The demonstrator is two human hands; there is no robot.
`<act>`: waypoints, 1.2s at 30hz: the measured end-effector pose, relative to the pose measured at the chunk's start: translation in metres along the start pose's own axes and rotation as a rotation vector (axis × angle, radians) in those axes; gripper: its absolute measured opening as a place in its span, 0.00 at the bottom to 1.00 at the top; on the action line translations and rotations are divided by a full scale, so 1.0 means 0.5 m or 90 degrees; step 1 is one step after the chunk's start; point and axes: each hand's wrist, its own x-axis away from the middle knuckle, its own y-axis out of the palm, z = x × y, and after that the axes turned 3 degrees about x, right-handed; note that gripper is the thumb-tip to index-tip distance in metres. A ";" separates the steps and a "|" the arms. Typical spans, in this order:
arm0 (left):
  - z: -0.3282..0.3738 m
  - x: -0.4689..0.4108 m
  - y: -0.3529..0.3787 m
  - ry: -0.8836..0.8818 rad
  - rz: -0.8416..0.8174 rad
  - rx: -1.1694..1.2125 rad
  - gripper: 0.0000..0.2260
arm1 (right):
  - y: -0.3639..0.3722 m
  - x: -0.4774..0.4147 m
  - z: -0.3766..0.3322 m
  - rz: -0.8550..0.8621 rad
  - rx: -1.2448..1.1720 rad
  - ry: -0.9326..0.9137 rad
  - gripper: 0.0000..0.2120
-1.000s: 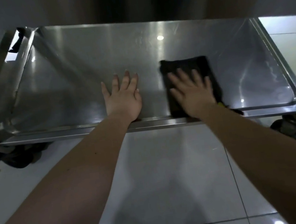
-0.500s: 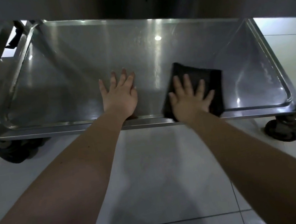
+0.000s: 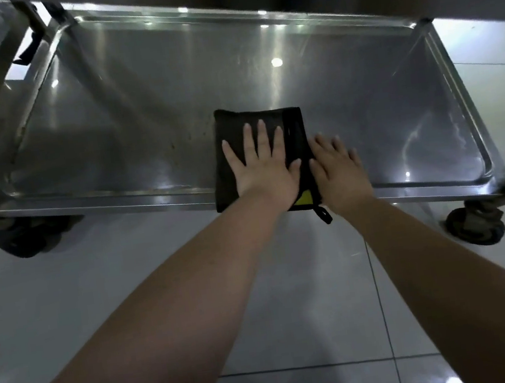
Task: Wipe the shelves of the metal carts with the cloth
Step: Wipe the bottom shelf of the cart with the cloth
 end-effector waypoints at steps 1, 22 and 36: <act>0.005 0.001 0.006 -0.007 0.003 -0.011 0.29 | 0.004 0.003 0.013 -0.011 0.048 -0.025 0.25; -0.213 0.006 -0.046 -0.067 0.016 -0.038 0.28 | 0.018 -0.042 -0.065 -0.068 0.131 0.072 0.24; -0.314 -0.087 -0.074 -0.139 0.100 -0.006 0.26 | 0.028 -0.042 -0.052 -0.037 0.143 0.054 0.25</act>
